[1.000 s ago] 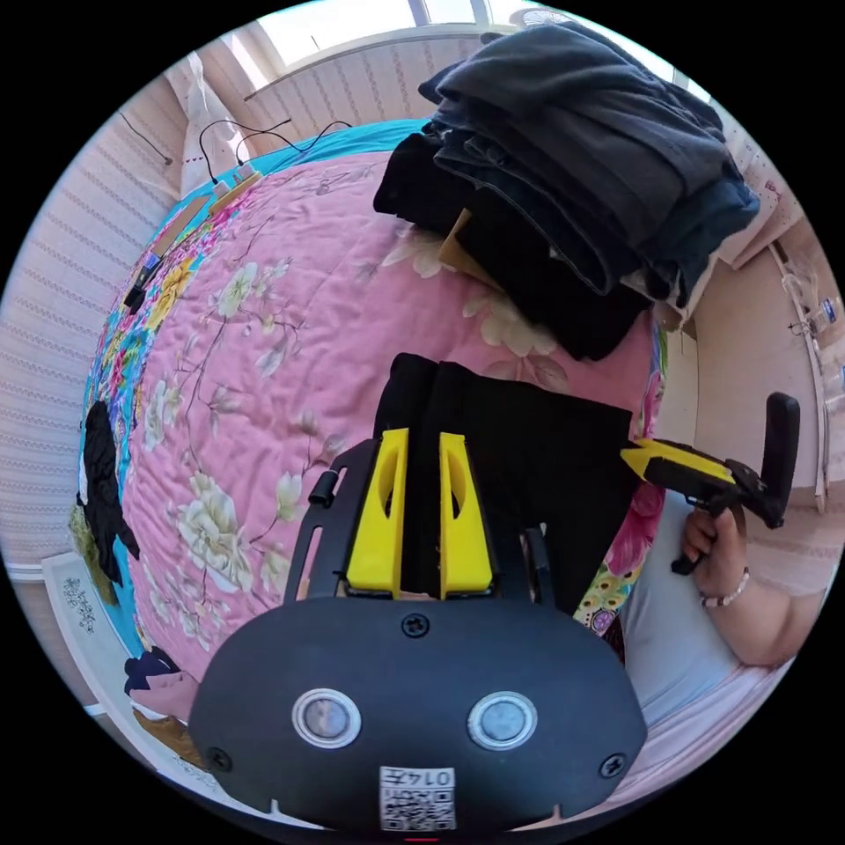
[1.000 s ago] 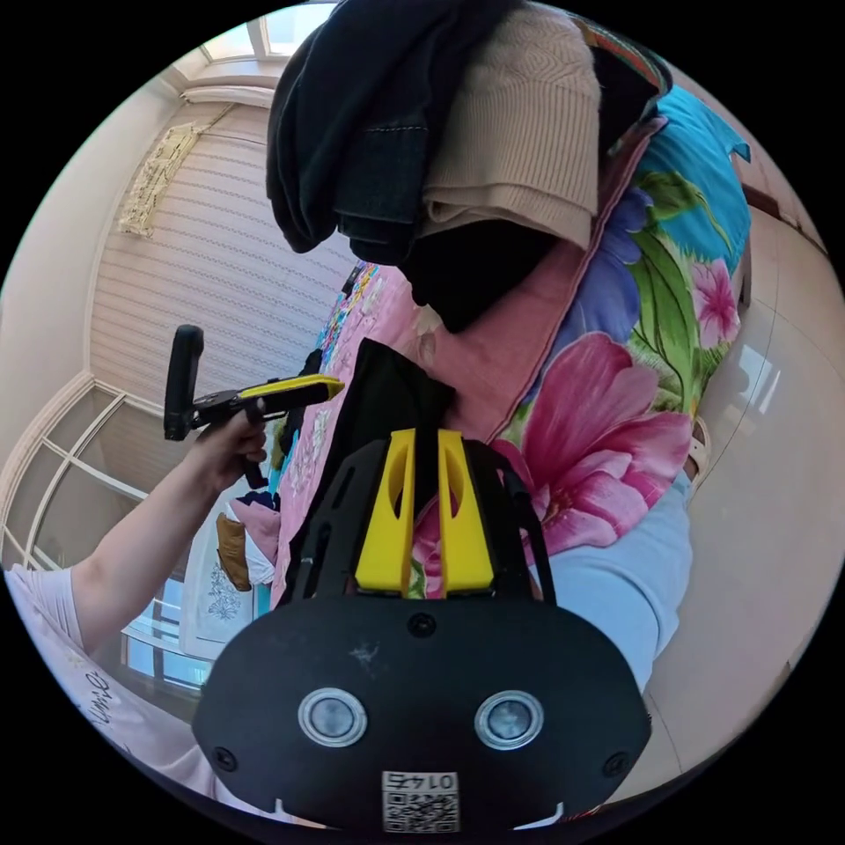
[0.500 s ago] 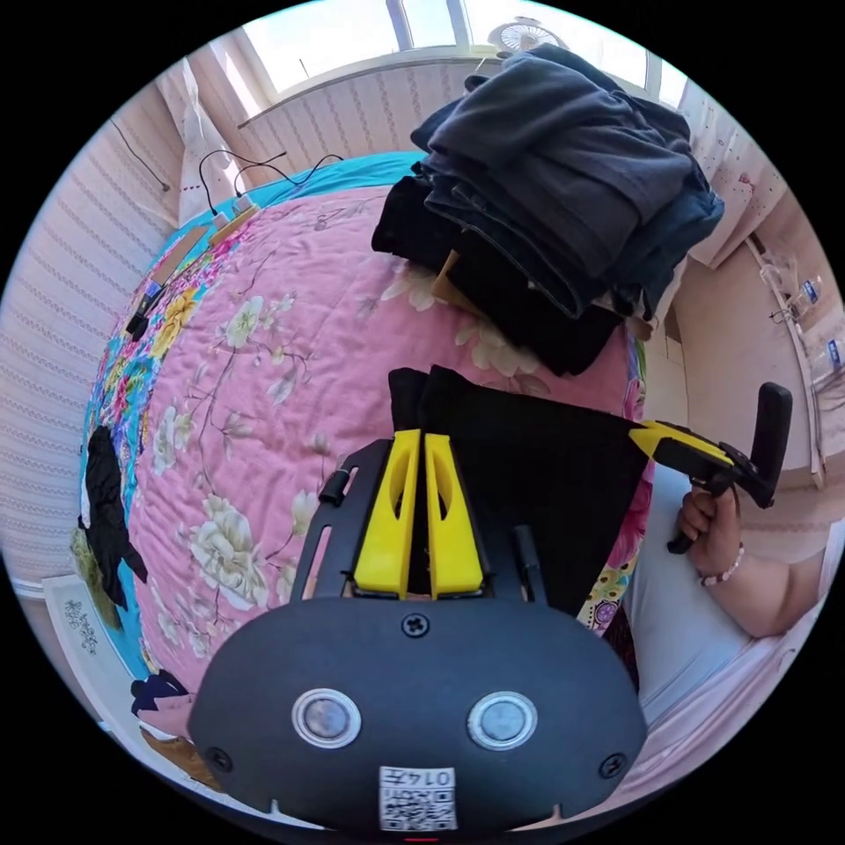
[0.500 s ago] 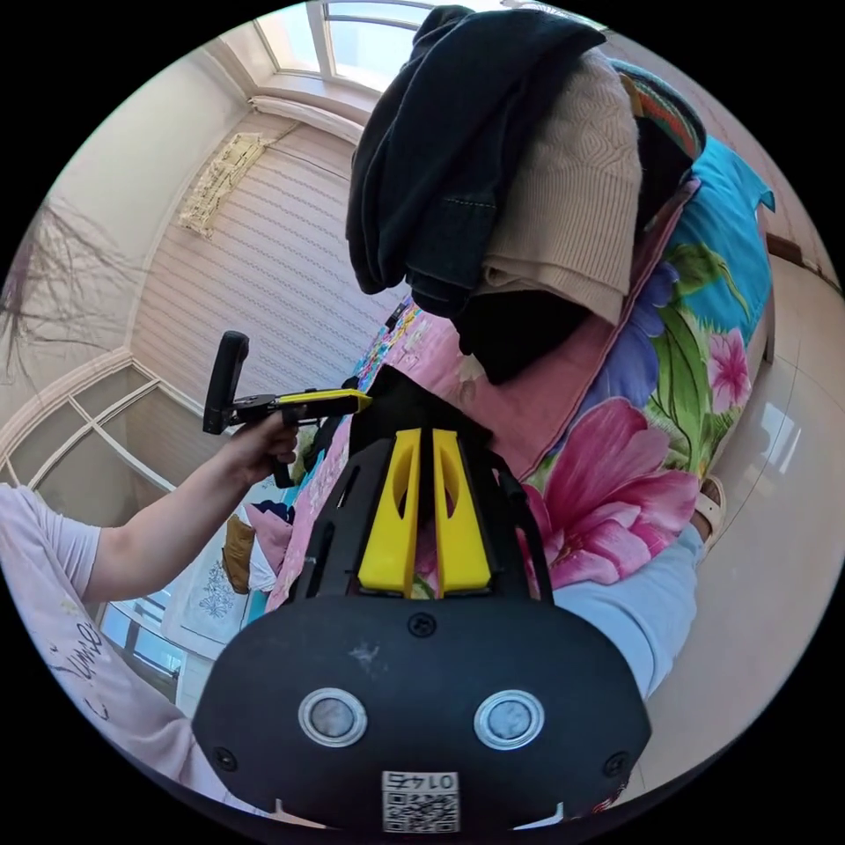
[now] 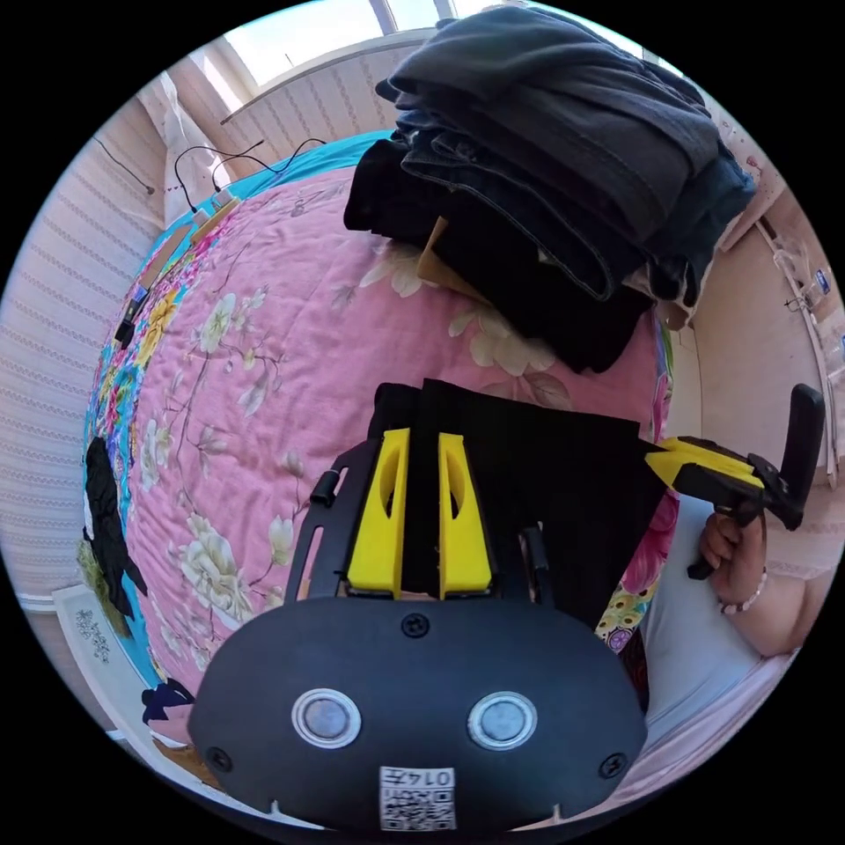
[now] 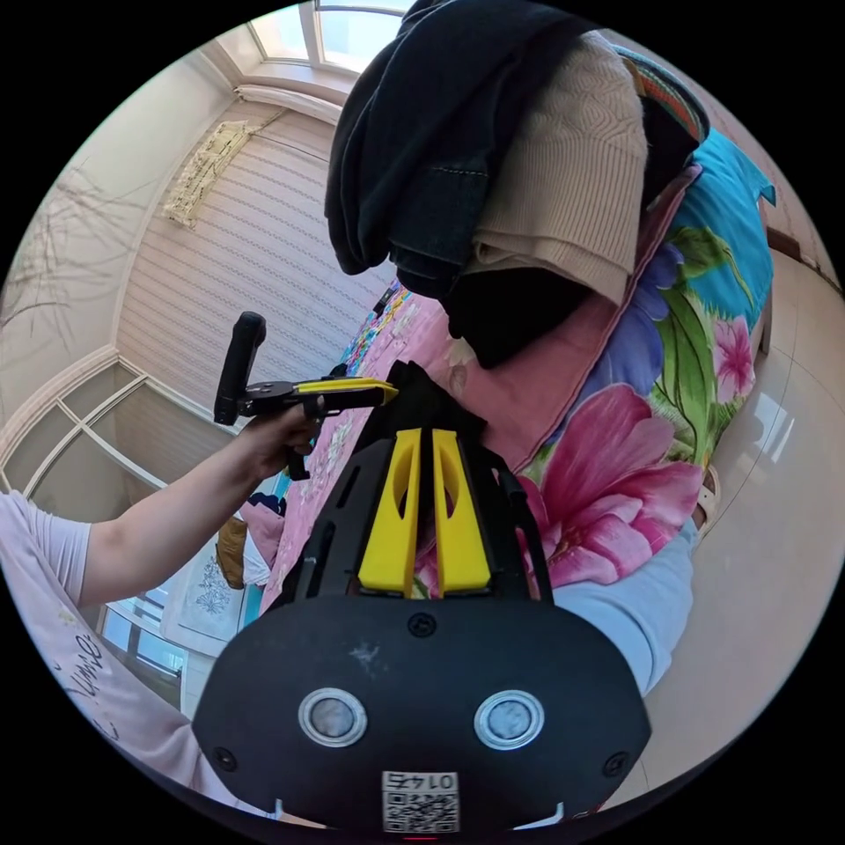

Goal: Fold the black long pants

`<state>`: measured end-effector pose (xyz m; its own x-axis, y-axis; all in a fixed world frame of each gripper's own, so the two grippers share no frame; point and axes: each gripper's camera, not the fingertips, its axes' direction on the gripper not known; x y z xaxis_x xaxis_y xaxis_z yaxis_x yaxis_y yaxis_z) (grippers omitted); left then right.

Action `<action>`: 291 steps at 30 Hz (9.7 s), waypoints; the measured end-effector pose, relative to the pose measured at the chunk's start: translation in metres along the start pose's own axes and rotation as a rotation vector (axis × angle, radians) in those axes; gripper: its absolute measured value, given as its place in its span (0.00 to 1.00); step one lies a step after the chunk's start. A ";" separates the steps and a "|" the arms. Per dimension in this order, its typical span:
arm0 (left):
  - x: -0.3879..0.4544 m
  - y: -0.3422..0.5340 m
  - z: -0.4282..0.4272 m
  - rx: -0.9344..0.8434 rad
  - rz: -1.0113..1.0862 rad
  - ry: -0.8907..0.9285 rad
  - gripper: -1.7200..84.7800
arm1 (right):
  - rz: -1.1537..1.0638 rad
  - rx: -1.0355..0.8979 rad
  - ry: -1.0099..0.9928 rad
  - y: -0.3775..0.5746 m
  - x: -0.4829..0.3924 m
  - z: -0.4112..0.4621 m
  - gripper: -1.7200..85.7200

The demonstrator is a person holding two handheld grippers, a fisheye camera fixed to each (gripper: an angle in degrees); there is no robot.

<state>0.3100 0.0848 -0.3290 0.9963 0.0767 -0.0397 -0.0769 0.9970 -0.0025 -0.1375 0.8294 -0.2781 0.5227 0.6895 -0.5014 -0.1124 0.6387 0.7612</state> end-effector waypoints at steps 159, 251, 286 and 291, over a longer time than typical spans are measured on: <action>-0.009 1.020 -0.067 -0.059 -1.256 -0.276 0.09 | -0.304 -0.035 0.208 -0.040 -0.391 0.055 0.05; -0.034 0.167 0.074 0.060 -0.113 0.179 0.15 | 0.020 0.144 0.257 -0.062 -0.136 -0.087 0.04; -0.051 0.677 -0.021 0.461 -0.634 0.103 0.01 | -0.898 -0.114 -0.450 0.073 -0.564 -0.046 0.03; -0.039 0.881 -0.019 0.505 -0.847 0.023 0.02 | -1.092 -0.345 -0.604 0.157 -0.699 0.015 0.03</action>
<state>0.2025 0.9606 -0.3483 0.7129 -0.6586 -0.2409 0.6927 0.6078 0.3881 -0.5082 0.4424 0.1976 0.7683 -0.4460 -0.4591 0.4481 0.8870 -0.1118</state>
